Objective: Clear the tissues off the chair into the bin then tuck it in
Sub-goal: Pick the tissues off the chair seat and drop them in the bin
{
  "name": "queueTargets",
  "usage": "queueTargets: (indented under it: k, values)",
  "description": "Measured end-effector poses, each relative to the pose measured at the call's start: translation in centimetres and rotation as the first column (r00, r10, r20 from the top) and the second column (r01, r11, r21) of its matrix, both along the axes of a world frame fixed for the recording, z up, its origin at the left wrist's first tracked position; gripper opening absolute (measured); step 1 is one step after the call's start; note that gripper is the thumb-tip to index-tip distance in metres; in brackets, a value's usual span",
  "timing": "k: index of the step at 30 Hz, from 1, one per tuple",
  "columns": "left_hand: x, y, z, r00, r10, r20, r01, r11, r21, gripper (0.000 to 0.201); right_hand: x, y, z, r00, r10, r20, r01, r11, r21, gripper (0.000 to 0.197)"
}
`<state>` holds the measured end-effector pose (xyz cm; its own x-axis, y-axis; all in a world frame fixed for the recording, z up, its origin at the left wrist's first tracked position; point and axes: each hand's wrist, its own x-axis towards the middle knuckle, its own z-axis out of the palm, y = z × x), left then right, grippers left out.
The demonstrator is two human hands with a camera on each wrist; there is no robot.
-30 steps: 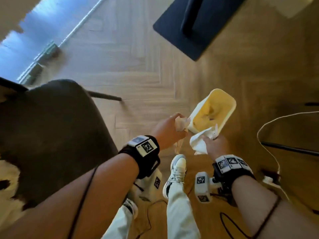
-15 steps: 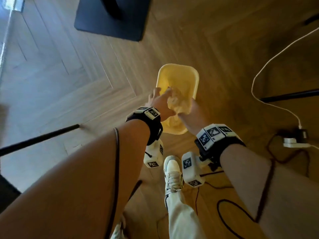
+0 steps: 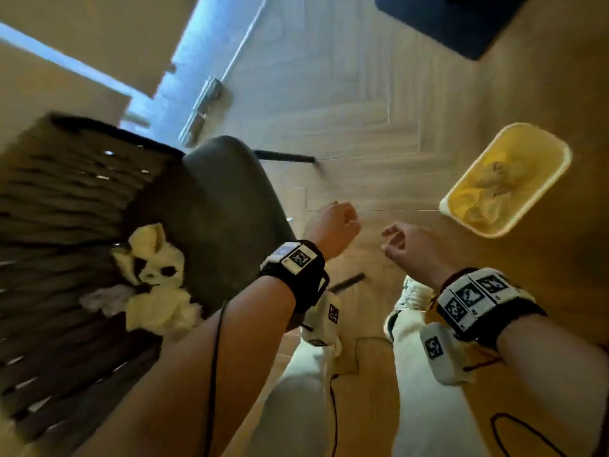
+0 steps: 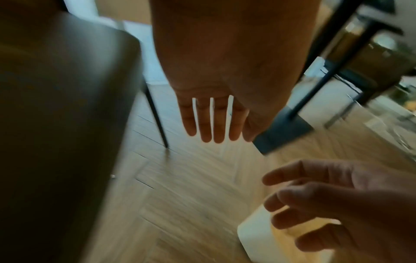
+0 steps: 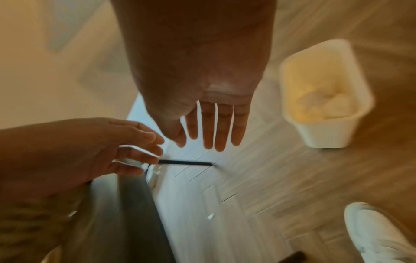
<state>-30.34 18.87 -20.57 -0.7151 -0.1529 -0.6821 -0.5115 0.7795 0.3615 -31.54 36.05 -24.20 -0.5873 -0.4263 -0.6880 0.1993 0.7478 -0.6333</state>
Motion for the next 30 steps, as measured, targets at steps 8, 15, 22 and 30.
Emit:
queueTargets:
  k: [8,15,22,30]
  values:
    - [14.6,-24.7,4.9,0.882,0.47,0.022,-0.447,0.851,-0.275,0.025,5.4,-21.4,5.4,0.893,0.426,-0.147,-0.438,0.896,-0.068,0.038]
    - [21.7,-41.4,4.2,0.895,0.445,-0.044,-0.411,0.78,-0.472,0.071,11.4,-36.0,4.8,0.681,0.632,-0.369,-0.66,0.749,0.065,0.086]
    - [17.2,-47.3,0.3,0.976,0.178,0.129,-0.139,0.954,-0.266,0.08,19.6,-44.8,2.5,0.261,0.839,-0.478,-0.886,0.405,0.227,0.097]
    - [18.1,-47.9,0.8,0.975,0.208,-0.078,-0.218,0.963,-0.158,0.025,19.9,-45.1,0.7,0.279,0.888,-0.365,-0.887,0.384,0.256,0.05]
